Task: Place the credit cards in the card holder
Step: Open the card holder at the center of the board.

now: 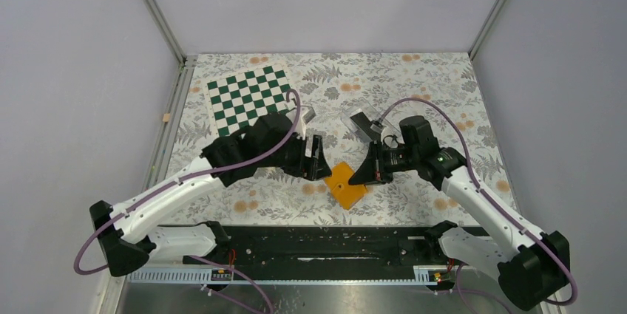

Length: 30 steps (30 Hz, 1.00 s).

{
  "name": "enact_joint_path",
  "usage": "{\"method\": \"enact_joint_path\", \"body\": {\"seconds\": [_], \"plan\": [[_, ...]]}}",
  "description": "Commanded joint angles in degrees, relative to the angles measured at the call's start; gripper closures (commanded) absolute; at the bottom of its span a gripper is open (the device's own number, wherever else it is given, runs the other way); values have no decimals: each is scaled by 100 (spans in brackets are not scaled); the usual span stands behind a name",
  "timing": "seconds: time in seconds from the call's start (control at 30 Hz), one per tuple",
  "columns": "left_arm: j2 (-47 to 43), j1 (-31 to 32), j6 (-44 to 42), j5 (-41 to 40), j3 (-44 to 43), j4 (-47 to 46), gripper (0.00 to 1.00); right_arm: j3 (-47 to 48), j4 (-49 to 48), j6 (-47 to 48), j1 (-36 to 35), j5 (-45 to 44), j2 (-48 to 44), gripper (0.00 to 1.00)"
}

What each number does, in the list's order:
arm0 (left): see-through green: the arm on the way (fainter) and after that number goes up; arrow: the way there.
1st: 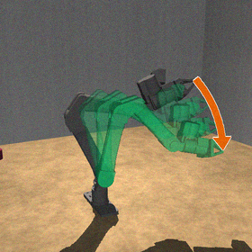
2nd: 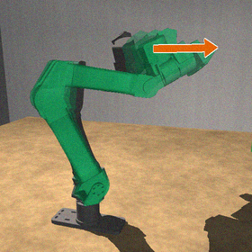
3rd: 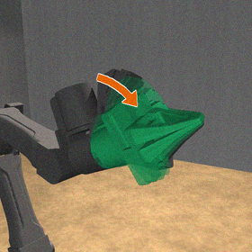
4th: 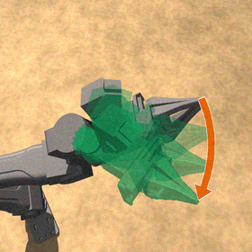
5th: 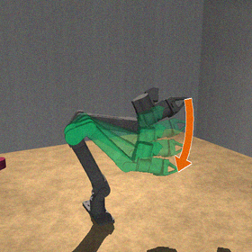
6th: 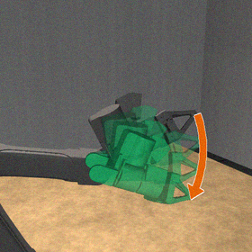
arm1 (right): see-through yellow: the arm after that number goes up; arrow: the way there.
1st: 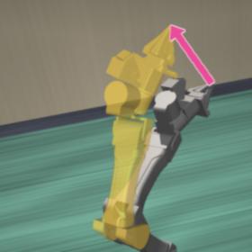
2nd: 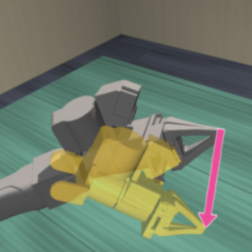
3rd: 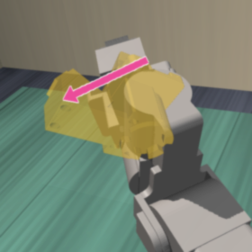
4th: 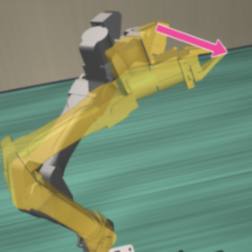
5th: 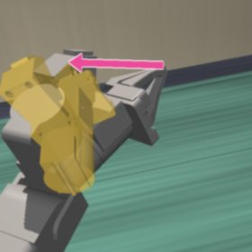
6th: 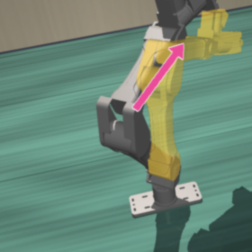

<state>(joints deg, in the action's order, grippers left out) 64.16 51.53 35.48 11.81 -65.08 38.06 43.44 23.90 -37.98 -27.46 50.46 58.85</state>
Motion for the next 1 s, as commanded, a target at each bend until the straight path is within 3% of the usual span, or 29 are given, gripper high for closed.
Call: {"method": "enact_joint_path", "body": {"seconds": [0.0, 0.13, 0.33, 0.4, 0.43, 0.5, 0.97], "plan": [[284, 674, 252, -1484, -466, 344, 29, 124, -160, -529, -40, -965, -456, 100], [716, 1113, 272, -1799, -833, 385, 32, 19, -222, -726, -40, -1073, -524, 100], [1215, 1371, 315, -1638, -1067, 279, 38, -51, -157, -688, -43, -1122, -561, 100], [1343, 1385, 371, -1586, -1065, 189, 44, -85, -171, -717, -40, -1115, -602, 100], [1371, 1400, 416, -1612, -1069, 168, 52, -114, -202, -743, -40, -1098, -625, 100], [1409, 1418, 503, -1756, -1064, 148, 56, -165, -253, -796, -40, -1080, -682, 100], [1972, 1574, 571, -1787, -1062, -17, 53, -319, -256, -900, -42, -1060, -813, 100]]}}
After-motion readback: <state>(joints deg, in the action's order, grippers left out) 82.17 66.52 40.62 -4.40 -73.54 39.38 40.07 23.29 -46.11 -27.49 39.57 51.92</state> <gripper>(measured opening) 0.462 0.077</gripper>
